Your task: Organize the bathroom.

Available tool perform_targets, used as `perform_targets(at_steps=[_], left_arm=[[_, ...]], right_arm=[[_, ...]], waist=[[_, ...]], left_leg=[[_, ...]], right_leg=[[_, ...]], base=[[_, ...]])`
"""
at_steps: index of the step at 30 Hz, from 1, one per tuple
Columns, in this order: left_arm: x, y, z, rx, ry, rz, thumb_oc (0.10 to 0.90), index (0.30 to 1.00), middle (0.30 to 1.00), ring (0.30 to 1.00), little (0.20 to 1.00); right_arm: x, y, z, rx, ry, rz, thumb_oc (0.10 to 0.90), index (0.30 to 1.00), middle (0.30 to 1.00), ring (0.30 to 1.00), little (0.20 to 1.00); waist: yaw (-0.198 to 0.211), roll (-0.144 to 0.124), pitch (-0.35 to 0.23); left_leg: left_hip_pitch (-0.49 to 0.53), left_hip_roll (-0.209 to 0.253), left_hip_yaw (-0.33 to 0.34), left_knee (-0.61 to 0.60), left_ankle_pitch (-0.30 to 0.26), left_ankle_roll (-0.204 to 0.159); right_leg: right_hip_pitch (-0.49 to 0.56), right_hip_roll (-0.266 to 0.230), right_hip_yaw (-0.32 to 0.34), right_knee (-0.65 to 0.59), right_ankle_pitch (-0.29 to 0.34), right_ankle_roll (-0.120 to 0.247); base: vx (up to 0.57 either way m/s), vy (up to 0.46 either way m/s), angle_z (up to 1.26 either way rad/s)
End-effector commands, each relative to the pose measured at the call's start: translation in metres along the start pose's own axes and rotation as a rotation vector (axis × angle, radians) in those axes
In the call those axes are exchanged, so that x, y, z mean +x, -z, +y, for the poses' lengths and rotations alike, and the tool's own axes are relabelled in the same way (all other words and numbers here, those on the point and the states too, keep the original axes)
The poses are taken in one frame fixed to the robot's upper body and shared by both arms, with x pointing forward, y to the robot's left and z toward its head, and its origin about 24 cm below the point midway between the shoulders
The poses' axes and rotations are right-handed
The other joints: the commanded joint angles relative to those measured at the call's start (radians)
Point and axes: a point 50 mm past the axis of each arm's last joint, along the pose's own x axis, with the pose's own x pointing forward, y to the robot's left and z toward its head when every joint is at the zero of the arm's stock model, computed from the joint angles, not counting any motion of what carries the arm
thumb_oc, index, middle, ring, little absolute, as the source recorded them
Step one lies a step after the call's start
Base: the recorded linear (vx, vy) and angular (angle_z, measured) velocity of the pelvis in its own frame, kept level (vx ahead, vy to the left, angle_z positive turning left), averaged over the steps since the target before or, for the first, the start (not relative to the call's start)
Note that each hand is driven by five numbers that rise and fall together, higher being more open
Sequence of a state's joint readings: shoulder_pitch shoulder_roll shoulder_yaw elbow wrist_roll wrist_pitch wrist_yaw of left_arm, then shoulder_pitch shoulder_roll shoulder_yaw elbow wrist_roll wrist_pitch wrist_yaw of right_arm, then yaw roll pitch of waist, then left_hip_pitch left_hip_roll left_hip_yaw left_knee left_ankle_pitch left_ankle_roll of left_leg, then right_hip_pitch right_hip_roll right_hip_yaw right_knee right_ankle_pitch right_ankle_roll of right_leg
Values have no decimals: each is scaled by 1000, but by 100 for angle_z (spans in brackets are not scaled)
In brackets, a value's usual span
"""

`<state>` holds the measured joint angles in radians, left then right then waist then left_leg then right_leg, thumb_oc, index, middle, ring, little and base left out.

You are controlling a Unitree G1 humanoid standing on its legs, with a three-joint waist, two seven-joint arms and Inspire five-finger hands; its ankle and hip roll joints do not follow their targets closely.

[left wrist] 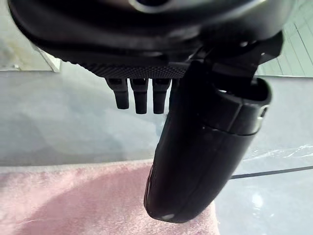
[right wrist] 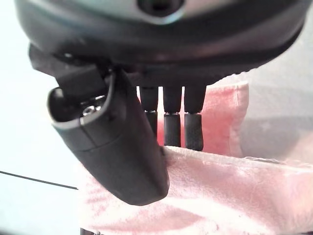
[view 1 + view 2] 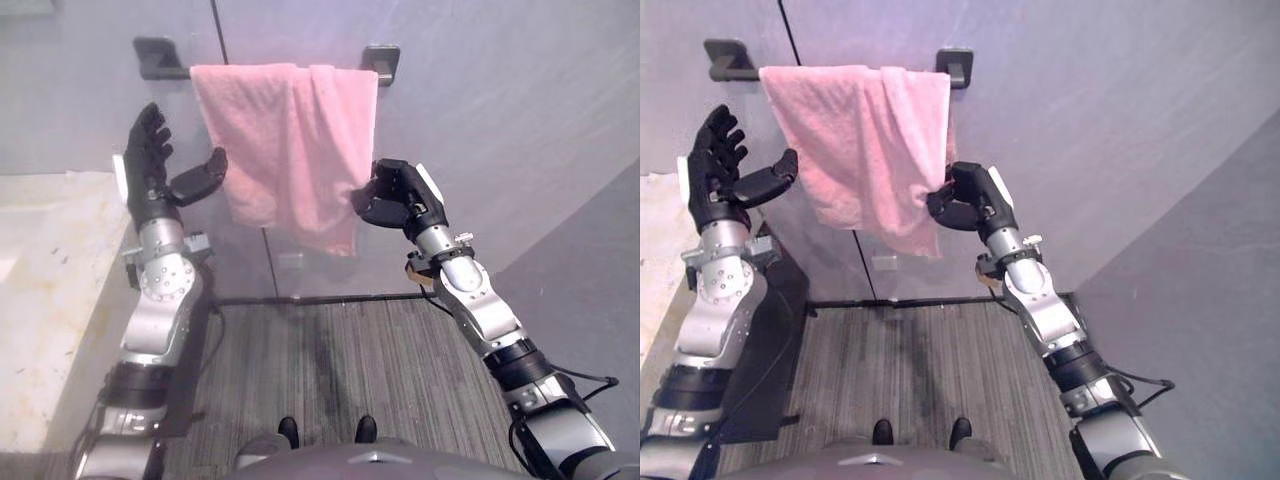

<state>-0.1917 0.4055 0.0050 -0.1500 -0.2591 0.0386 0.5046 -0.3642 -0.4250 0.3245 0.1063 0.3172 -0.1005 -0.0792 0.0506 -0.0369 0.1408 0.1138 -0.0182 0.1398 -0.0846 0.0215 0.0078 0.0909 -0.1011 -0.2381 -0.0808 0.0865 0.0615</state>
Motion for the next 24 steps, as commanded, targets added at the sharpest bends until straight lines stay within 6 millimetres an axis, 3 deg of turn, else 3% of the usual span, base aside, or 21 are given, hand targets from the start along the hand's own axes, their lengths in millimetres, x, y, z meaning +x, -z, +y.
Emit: perform_targets(at_steps=[1, 5, 10, 16, 24], left_arm=[[6, -34, -17, -17, 151, -174, 800, 900, 900, 900, 900], [2, -37, -20, -4, 168, -208, 800, 900, 900, 900, 900], [17, -45, -22, 92, 117, -294, 800, 900, 900, 900, 900], [36, -37, -16, 103, 23, -220, 800, 900, 900, 900, 900], [53, -35, -20, 81, 50, -177, 800, 900, 900, 900, 900]], right_arm=[[10, -44, -5, -16, 51, -231, 400, 300, 300, 300, 300], [12, -45, -4, -17, 54, -238, 400, 300, 300, 300, 300], [14, -42, 1, -6, 22, -229, 400, 300, 300, 300, 300], [17, -42, 7, -1, -10, -224, 400, 300, 300, 300, 300], [19, -41, 10, 3, -47, -220, 400, 300, 300, 300, 300]], waist=[[19, -5, -122], [23, -4, -117], [2, 0, -128], [-17, 6, -138], [-46, 16, -147]], left_leg=[[17, 20, 22, -3, -57, -14], [17, 20, 17, -3, -57, -14], [20, 21, 25, -3, -57, -14], [24, 21, 38, -3, -56, -16], [25, 23, 57, -3, -56, -18]], right_leg=[[26, -100, -75, 15, 4, 102], [26, -99, -75, 16, 4, 102], [26, -96, -65, 15, 3, 106], [26, -91, -53, 7, -1, 107], [22, -86, -33, 4, -6, 108]], base=[[3, -12, 7], [-1, -4, 2], [0, 0, 0], [1, 4, -1], [-7, 9, -7]])
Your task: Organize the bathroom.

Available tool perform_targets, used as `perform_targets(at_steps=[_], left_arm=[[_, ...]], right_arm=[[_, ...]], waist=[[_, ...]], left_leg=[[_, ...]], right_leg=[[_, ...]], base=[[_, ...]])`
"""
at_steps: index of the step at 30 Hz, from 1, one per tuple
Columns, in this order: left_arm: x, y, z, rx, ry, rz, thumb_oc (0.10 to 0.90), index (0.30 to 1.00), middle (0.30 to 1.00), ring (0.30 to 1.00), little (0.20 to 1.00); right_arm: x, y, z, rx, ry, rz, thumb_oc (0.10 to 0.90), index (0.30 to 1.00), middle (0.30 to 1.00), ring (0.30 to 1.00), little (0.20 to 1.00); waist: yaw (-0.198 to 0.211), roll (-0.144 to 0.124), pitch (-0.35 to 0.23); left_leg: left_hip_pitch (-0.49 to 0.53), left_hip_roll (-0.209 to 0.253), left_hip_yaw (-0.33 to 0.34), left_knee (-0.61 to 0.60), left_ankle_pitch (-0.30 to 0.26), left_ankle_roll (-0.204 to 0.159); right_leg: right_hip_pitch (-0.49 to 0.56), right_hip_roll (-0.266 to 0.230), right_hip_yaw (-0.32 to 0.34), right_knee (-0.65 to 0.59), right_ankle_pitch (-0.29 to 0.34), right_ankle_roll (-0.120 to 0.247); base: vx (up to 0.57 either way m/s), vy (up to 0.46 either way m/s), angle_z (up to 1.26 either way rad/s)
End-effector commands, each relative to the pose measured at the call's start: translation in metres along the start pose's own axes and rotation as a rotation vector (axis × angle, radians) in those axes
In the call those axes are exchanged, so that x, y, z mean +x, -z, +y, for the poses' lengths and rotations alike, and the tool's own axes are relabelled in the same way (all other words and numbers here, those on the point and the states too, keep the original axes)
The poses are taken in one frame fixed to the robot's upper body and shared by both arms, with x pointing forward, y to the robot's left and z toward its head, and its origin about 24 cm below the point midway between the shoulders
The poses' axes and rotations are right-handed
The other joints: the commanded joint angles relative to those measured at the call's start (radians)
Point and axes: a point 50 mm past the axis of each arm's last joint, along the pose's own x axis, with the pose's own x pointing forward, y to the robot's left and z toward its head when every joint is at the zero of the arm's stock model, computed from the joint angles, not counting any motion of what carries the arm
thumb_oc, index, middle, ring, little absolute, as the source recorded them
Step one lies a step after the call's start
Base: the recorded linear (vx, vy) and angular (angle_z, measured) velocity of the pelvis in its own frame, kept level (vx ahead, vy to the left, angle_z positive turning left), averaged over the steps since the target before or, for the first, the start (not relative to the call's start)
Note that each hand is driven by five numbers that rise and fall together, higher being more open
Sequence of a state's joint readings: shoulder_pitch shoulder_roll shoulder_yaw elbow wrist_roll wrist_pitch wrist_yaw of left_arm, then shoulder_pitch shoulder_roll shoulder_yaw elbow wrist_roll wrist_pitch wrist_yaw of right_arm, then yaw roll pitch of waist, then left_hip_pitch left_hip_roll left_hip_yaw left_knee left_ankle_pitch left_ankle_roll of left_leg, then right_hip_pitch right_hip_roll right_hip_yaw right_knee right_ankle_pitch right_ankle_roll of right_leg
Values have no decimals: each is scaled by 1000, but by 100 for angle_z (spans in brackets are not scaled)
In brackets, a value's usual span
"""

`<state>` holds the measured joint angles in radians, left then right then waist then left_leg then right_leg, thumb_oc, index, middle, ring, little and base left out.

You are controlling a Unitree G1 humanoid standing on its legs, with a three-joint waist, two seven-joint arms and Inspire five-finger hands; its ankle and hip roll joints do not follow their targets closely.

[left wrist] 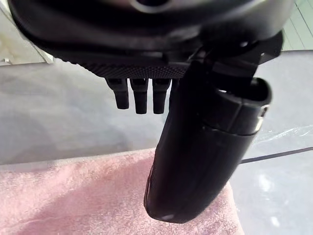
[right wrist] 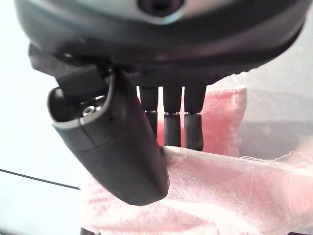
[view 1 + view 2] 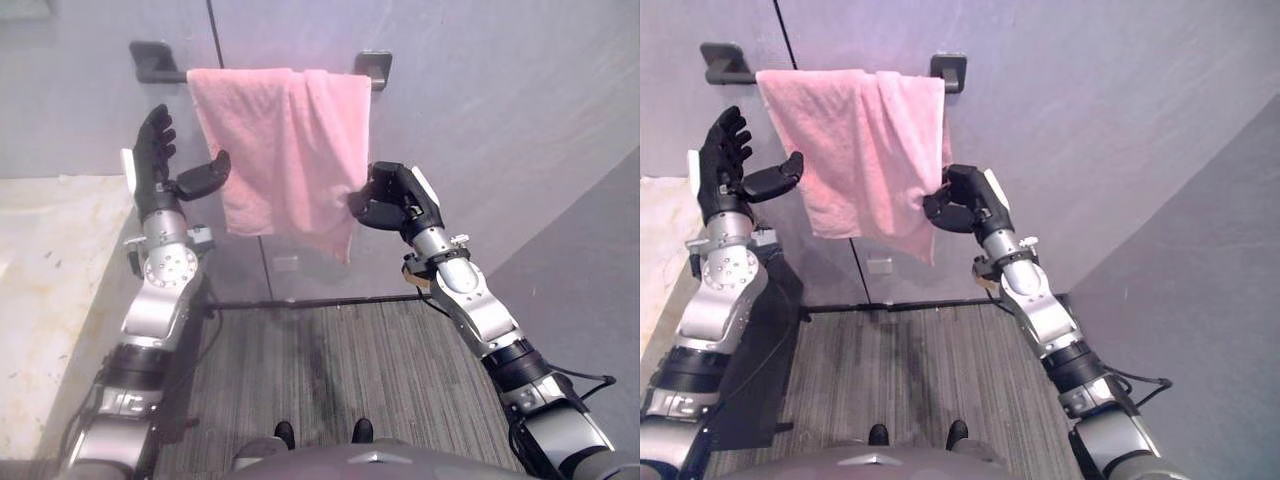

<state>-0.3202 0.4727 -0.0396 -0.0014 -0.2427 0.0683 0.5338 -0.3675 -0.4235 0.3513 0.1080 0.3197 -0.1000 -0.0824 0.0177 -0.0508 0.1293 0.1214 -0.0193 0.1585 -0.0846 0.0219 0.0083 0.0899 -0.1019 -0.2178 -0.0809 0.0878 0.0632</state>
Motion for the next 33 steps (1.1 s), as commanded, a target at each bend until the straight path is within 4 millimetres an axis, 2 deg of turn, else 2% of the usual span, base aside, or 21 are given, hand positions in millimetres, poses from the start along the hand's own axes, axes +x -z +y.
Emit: perform_targets(at_steps=[1, 4, 5, 6, 7, 8, 9, 20, 27, 33], left_arm=[[28, -39, -14, -34, 67, -184, 800, 900, 900, 900, 900], [32, -38, -18, -34, 102, -170, 800, 900, 900, 900, 900], [35, -36, -17, -1, 93, -161, 693, 740, 740, 740, 740], [37, -33, -16, 10, 84, -150, 612, 618, 618, 618, 618], [38, -32, -15, 21, 79, -151, 584, 575, 575, 575, 575], [39, -31, -14, 36, 71, -154, 511, 467, 467, 467, 467], [41, -29, -12, 52, 53, -152, 400, 300, 300, 300, 300], [42, -29, 12, 160, -59, -189, 400, 300, 300, 300, 300], [47, -35, 46, 262, -141, -221, 400, 300, 300, 300, 300], [52, -33, 62, 311, -166, -203, 400, 300, 300, 300, 300]], right_arm=[[19, -43, 4, 0, -29, -226, 400, 300, 300, 300, 300], [19, -41, 4, -1, -43, -221, 400, 300, 300, 300, 300], [19, -41, 5, 0, -48, -218, 400, 300, 300, 300, 300], [19, -40, 6, -2, -53, -217, 400, 300, 300, 300, 300], [19, -40, 6, -2, -53, -217, 400, 300, 300, 300, 300], [19, -40, 6, -2, -55, -217, 400, 300, 300, 300, 300], [19, -40, 7, -2, -55, -216, 400, 300, 300, 300, 300], [17, -43, 0, -14, -42, -234, 400, 300, 300, 300, 300], [22, -50, -1, -16, -21, -253, 400, 300, 300, 300, 300], [28, -55, 0, -20, 0, -259, 400, 300, 300, 300, 300]], waist=[[-17, 31, -136], [-27, 35, -139], [-31, 37, -141], [-33, 38, -142], [-34, 38, -143], [-35, 39, -143], [-36, 40, -142], [-22, 36, -143], [9, 36, -150], [21, 38, -151]], left_leg=[[18, 24, 40, -3, -57, -19], [18, 23, 46, -3, -56, -19], [18, 23, 48, -3, -56, -19], [17, 23, 49, -3, -56, -19], [17, 23, 50, -3, -57, -19], [18, 22, 51, -3, -57, -19], [18, 21, 53, -3, -57, -19], [15, 22, 44, -3, -57, -20], [13, 20, 29, -3, -54, -23], [11, 18, 23, -3, -53, -23]], right_leg=[[22, -84, -51, 3, -8, 106], [20, -81, -41, 1, -8, 107], [19, -80, -37, 0, -7, 108], [19, -80, -36, -1, -7, 108], [19, -80, -36, -2, -8, 108], [19, -80, -35, -2, -8, 108], [20, -78, -33, -4, -9, 108], [24, -79, -39, -6, -15, 106], [34, -83, -62, -6, -19, 104], [36, -87, -73, -6, -16, 104]], base=[[3, 15, -5], [2, 6, -3], [4, 12, -6], [4, 11, -5], [5, 9, -3], [6, 12, -4], [5, 14, -6], [1, 3, -3], [6, 14, 1], [8, 22, 7]])
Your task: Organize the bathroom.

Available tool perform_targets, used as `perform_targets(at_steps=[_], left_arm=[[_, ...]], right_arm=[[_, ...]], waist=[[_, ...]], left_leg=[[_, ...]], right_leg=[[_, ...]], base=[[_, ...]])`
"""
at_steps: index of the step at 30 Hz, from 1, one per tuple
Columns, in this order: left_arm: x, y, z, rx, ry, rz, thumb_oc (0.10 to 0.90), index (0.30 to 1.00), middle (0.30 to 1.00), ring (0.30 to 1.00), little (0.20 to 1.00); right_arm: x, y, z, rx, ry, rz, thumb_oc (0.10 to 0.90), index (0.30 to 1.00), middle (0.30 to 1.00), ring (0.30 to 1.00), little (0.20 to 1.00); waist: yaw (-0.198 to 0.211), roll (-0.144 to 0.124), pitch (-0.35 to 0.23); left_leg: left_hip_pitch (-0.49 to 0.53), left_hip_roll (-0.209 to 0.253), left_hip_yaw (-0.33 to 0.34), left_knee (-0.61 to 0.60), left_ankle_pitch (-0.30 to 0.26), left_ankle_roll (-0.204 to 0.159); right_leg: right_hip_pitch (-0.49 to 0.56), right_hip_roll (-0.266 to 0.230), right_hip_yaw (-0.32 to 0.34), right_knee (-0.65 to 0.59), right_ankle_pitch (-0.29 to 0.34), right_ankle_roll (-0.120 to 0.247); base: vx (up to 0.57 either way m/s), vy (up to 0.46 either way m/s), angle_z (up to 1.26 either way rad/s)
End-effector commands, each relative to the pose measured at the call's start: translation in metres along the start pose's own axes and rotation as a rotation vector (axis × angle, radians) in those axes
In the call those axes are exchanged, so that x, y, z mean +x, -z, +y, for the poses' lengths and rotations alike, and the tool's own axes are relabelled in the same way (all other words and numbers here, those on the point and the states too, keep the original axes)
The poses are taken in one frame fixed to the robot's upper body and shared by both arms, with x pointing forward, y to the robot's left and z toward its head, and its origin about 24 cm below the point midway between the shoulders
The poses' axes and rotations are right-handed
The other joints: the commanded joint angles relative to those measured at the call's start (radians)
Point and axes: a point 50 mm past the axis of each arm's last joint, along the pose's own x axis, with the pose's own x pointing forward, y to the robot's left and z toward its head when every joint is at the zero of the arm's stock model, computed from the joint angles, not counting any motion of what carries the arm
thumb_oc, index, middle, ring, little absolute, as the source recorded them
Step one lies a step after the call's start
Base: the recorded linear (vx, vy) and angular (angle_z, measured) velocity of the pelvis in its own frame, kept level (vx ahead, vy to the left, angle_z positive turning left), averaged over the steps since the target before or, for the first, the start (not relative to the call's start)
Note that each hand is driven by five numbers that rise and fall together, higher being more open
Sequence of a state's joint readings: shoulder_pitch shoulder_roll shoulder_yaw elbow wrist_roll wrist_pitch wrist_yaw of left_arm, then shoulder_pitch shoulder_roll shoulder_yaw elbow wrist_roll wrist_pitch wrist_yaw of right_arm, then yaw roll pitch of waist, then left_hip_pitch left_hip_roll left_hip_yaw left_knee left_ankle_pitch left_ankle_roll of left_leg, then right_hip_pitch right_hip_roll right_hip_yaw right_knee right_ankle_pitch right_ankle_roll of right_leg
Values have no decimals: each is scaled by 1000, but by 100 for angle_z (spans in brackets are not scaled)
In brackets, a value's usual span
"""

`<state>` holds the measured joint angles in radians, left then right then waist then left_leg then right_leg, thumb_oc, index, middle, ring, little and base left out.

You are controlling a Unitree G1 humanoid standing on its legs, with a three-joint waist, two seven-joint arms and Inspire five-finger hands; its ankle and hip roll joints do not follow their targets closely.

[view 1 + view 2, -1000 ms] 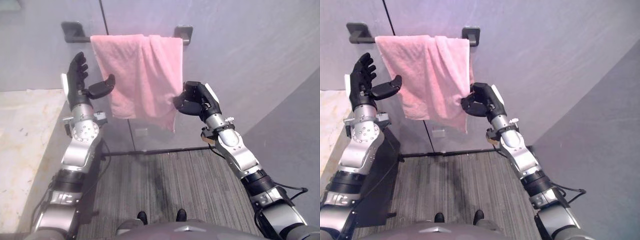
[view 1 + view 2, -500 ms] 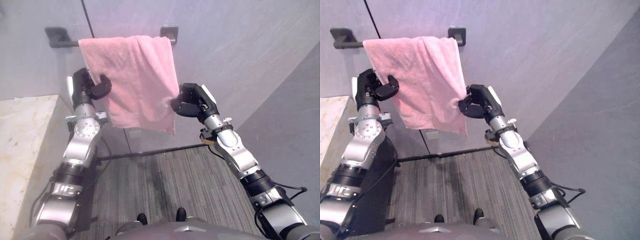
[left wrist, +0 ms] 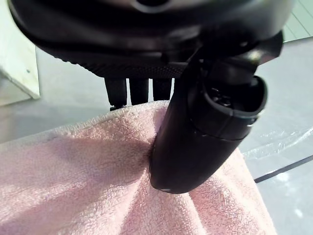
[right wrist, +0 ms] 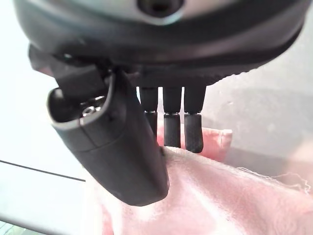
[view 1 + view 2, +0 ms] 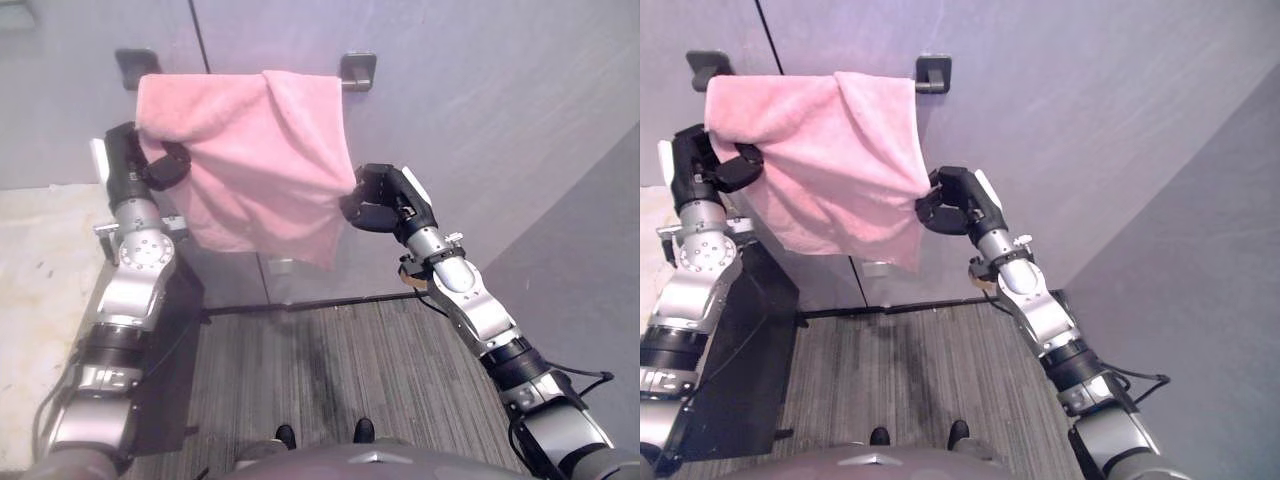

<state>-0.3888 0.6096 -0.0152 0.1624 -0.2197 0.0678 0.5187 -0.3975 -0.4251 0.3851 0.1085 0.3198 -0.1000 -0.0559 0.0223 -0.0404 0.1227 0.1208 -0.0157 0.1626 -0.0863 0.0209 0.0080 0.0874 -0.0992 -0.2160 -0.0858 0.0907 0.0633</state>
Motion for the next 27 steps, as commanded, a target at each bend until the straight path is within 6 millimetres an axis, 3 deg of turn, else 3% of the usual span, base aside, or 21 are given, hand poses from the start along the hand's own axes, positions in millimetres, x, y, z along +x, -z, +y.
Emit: perform_targets(at_steps=[1, 6, 9, 11, 13, 16, 17, 18, 19, 20, 21, 27], left_arm=[[26, -29, 34, 133, -113, -190, 400, 300, 300, 300, 300], [27, -23, 34, 137, -77, -163, 400, 300, 300, 300, 300], [27, -23, 30, 144, -48, -170, 464, 396, 396, 396, 396], [26, -23, 28, 144, -32, -175, 456, 385, 385, 385, 385], [25, -25, 25, 134, -17, -179, 502, 453, 453, 453, 453], [23, -27, 20, 125, 3, -182, 524, 486, 486, 486, 486], [22, -28, 17, 119, 14, -184, 573, 559, 559, 559, 559], [22, -28, 15, 112, 20, -185, 651, 676, 676, 676, 676], [21, -29, 13, 101, 28, -186, 651, 676, 676, 676, 676], [20, -30, 8, 95, 37, -191, 767, 851, 851, 851, 851], [20, -31, 6, 94, 44, -195, 800, 900, 900, 900, 900], [19, -35, -3, 75, 76, -211, 800, 900, 900, 900, 900]], right_arm=[[24, -49, -11, -17, 70, -240, 400, 300, 300, 300, 300], [25, -46, -15, -35, 117, -221, 400, 300, 300, 300, 300], [23, -40, -22, -23, 182, -191, 400, 300, 300, 300, 300], [19, -34, -25, -22, 206, -168, 400, 300, 300, 300, 300], [15, -26, -26, -23, 222, -138, 400, 300, 300, 300, 300], [12, -21, -26, -17, 227, -115, 400, 300, 300, 300, 300], [11, -20, -25, -7, 218, -109, 400, 300, 300, 300, 300], [12, -20, -24, -7, 210, -108, 518, 476, 476, 476, 476], [13, -20, -22, -9, 203, -108, 725, 787, 787, 787, 787], [15, -22, -19, -1, 187, -115, 800, 900, 900, 900, 900], [17, -23, -17, 4, 174, -120, 800, 900, 900, 900, 900], [27, -39, -14, -10, 138, -170, 800, 900, 900, 900, 900]], waist=[[18, 28, -144], [18, 30, -143], [13, 31, -142], [8, 32, -142], [4, 34, -141], [-1, 36, -138], [-3, 36, -137], [-4, 36, -137], [-4, 36, -136], [-4, 36, -135], [-4, 36, -135], [4, 29, -138]], left_leg=[[11, 13, 18, -1, -52, -22], [11, 11, 18, -1, -51, -21], [10, 11, 20, -1, -51, -20], [10, 10, 20, -1, -52, -18], [11, 9, 22, -1, -54, -17], [11, 9, 24, -1, -54, -16], [11, 9, 25, -1, -54, -16], [12, 8, 24, -1, -54, -15], [12, 8, 24, -1, -54, -15], [12, 8, 25, -1, -54, -16], [12, 8, 26, -1, -54, -15], [13, 10, 27, -1, -54, -17]], right_leg=[[39, -90, -75, -1, -18, 103], [38, -95, -77, 2, -15, 103], [36, -97, -74, 4, -12, 104], [35, -98, -70, 5, -10, 104], [33, -99, -68, 5, -8, 105], [32, -100, -65, 5, -5, 105], [31, -100, -65, 5, -4, 105], [30, -100, -63, 5, -4, 105], [30, -100, -63, 5, -4, 105], [30, -100, -64, 5, -4, 105], [30, -99, -64, 4, -5, 105], [35, -96, -67, 0, -9, 105]], base=[[7, 25, 5], [4, 11, 3], [0, 0, 0], [0, 0, 0], [0, 0, 0], [0, 0, 0], [0, 0, 0], [0, 0, 0], [0, 0, 0], [0, 0, 0], [0, 0, 0], [11, -3, 0]])
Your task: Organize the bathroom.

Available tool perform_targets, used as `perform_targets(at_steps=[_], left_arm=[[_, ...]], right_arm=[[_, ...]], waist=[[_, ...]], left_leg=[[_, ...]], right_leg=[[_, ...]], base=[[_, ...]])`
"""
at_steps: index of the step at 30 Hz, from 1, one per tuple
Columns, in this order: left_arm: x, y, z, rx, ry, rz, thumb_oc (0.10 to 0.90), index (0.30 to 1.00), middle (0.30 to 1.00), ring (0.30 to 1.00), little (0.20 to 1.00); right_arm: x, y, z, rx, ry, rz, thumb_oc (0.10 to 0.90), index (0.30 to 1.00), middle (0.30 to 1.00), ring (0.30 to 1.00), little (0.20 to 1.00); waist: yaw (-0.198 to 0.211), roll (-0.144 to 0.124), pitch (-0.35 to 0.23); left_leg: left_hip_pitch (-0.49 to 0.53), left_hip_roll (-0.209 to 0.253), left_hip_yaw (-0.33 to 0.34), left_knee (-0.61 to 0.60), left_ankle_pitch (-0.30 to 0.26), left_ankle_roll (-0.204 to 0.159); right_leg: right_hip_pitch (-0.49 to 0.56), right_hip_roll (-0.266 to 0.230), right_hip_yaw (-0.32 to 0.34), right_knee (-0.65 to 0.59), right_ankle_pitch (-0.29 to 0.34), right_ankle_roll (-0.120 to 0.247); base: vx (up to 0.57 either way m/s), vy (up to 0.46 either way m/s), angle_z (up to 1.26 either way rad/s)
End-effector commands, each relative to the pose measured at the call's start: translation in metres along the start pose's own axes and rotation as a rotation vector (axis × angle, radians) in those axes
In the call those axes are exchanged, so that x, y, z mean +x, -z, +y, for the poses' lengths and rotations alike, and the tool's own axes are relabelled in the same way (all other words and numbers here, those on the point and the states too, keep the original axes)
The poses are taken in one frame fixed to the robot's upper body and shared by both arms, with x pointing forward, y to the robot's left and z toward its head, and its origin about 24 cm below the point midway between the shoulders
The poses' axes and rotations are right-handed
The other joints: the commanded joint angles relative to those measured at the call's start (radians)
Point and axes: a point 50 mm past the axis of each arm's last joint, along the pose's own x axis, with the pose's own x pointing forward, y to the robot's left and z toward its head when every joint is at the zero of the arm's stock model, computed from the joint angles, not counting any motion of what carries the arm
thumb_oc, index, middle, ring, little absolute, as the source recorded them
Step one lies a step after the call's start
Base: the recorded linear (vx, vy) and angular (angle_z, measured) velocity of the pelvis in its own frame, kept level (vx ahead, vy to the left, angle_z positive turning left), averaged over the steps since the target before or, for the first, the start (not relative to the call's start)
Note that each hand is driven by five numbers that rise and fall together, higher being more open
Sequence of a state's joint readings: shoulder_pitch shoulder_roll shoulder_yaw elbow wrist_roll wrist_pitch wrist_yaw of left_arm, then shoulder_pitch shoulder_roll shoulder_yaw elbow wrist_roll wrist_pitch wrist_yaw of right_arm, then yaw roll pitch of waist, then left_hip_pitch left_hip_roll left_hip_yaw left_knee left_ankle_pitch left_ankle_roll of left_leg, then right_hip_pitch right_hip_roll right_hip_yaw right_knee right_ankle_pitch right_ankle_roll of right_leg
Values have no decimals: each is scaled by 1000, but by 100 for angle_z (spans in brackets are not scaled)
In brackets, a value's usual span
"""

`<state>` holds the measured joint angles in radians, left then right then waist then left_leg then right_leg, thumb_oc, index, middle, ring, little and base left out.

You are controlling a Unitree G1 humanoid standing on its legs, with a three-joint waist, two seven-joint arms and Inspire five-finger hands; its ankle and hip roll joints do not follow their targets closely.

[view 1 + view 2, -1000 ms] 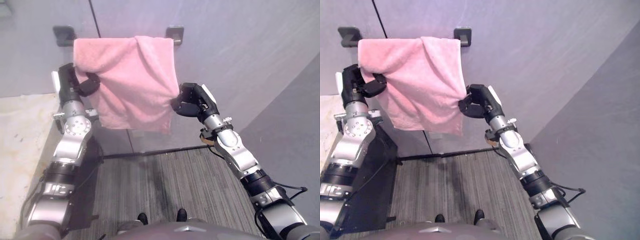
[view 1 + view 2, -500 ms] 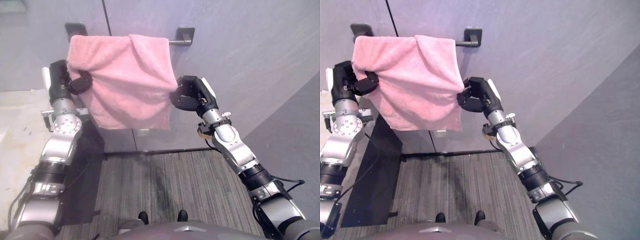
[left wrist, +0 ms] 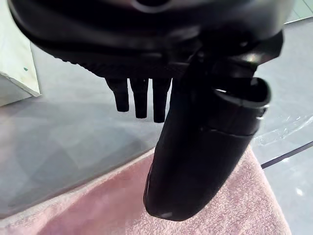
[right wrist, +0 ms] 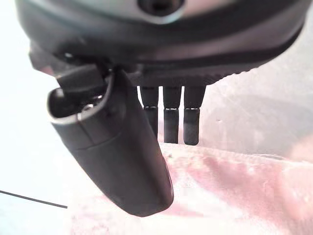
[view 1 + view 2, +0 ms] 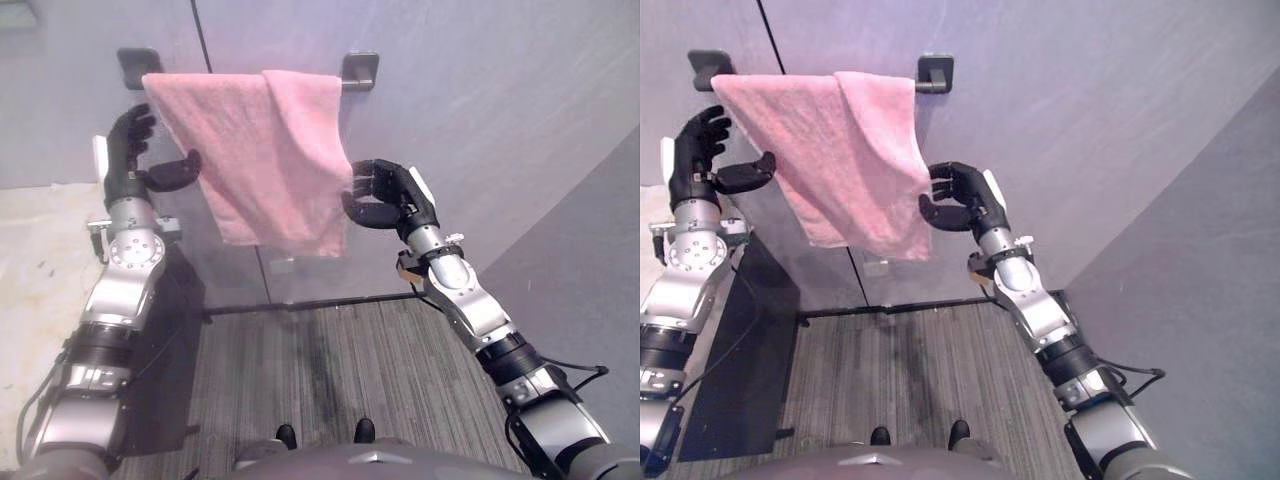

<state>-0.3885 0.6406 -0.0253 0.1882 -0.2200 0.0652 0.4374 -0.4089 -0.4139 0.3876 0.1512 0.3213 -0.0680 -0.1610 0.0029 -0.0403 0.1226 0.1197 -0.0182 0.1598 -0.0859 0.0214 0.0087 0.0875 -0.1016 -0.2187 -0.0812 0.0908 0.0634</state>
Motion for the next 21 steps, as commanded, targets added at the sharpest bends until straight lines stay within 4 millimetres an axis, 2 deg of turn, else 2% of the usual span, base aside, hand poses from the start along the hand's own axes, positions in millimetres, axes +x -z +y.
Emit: perform_targets(at_steps=[1, 8, 16, 21], left_arm=[[16, -39, -2, 44, -5, -217, 800, 900, 900, 900, 900], [15, -40, -8, 55, 19, -220, 800, 900, 900, 900, 900], [16, -50, -11, 57, 51, -269, 800, 900, 900, 900, 900], [16, -55, -19, 44, 93, -289, 800, 900, 900, 900, 900]], right_arm=[[23, -51, -6, 1, 26, -233, 800, 900, 900, 900, 900], [30, -80, -9, -3, 93, -316, 800, 900, 900, 900, 900], [37, -87, -5, 11, 93, -329, 800, 900, 900, 900, 900], [49, -94, -4, 27, 85, -333, 800, 900, 900, 900, 900]], waist=[[23, 29, -137], [27, 25, -135], [38, 24, -140], [53, 20, -144]], left_leg=[[15, 13, 30, -1, -55, -18], [17, 13, 29, -1, -55, -17], [16, 12, 25, -1, -54, -16], [15, 11, 13, -1, -54, -17]], right_leg=[[35, -94, -64, -4, -10, 105], [37, -92, -59, -1, -13, 103], [39, -93, -61, -2, -14, 101], [46, -91, -73, -6, -18, 101]], base=[[30, -8, 0], [0, 0, 0], [0, 0, 0], [44, -3, 2]])
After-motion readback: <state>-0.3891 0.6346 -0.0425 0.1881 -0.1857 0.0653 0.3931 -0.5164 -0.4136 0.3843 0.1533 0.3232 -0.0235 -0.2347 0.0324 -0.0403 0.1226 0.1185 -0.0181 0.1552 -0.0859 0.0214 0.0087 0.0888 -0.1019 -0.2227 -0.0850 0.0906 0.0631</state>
